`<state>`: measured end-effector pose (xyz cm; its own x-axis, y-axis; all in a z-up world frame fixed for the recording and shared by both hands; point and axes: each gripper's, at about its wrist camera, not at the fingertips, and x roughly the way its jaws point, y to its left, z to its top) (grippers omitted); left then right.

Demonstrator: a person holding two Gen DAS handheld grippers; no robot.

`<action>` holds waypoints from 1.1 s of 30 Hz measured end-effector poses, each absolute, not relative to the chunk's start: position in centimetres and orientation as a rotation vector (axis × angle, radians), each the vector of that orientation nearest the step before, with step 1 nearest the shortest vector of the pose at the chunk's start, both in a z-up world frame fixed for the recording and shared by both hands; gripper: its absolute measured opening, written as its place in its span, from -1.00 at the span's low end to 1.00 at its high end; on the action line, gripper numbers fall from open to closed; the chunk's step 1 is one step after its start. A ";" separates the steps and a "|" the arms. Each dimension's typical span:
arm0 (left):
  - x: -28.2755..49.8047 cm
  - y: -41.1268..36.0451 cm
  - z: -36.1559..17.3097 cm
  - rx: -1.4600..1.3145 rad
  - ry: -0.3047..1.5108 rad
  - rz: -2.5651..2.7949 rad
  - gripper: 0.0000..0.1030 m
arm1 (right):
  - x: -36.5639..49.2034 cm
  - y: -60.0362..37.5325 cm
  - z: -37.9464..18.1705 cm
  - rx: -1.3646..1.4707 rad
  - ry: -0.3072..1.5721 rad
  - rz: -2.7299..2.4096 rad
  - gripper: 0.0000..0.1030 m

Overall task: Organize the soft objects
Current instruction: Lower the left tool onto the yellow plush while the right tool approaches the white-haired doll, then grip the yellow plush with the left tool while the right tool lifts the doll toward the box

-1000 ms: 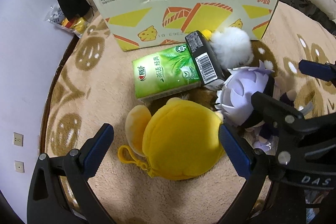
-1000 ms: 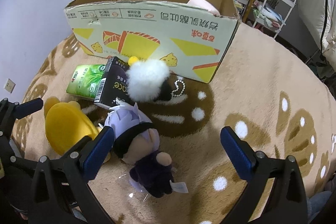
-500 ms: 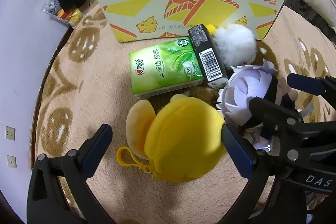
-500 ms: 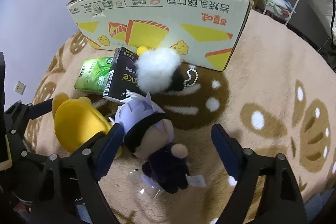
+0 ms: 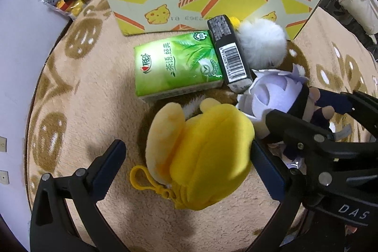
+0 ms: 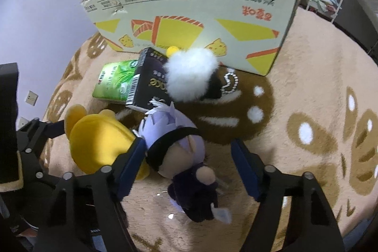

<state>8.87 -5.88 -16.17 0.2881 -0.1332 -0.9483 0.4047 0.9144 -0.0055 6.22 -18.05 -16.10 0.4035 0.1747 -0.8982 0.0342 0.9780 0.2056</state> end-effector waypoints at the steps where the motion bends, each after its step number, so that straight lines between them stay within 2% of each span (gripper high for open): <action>1: 8.9 -5.8 -16.2 0.258 1.229 -0.365 0.99 | 6.2 -17.8 -16.0 0.205 1.149 0.109 0.13; 2: 8.9 -5.8 -16.2 0.262 1.225 -0.364 0.99 | 6.1 -17.6 -15.9 0.205 1.141 0.130 -0.02; 5: 8.6 -6.0 -16.1 0.285 1.208 -0.366 0.93 | 6.0 -17.0 -15.7 0.166 1.135 0.130 -0.03; 11: 8.1 -6.5 -15.1 0.295 1.178 -0.398 0.39 | 6.0 -17.7 -15.3 0.180 1.124 0.107 -0.04; 12: 8.0 -6.6 -14.9 0.296 1.177 -0.404 0.35 | 5.9 -17.9 -15.2 0.175 1.118 0.094 -0.04; 17: 7.5 -7.0 -14.2 0.315 1.159 -0.400 0.28 | 5.7 -19.3 -14.1 0.195 1.082 0.055 -0.04; 33: 7.6 -3.9 -10.2 0.270 1.003 -0.297 0.23 | 4.0 -20.7 -10.3 0.193 0.939 0.016 -0.05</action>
<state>7.60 -3.93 -10.20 0.5044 -0.1200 -0.8551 0.3651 0.9271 0.0852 3.98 -20.67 -10.35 0.5921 0.0971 -0.8000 0.0706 0.9826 0.1716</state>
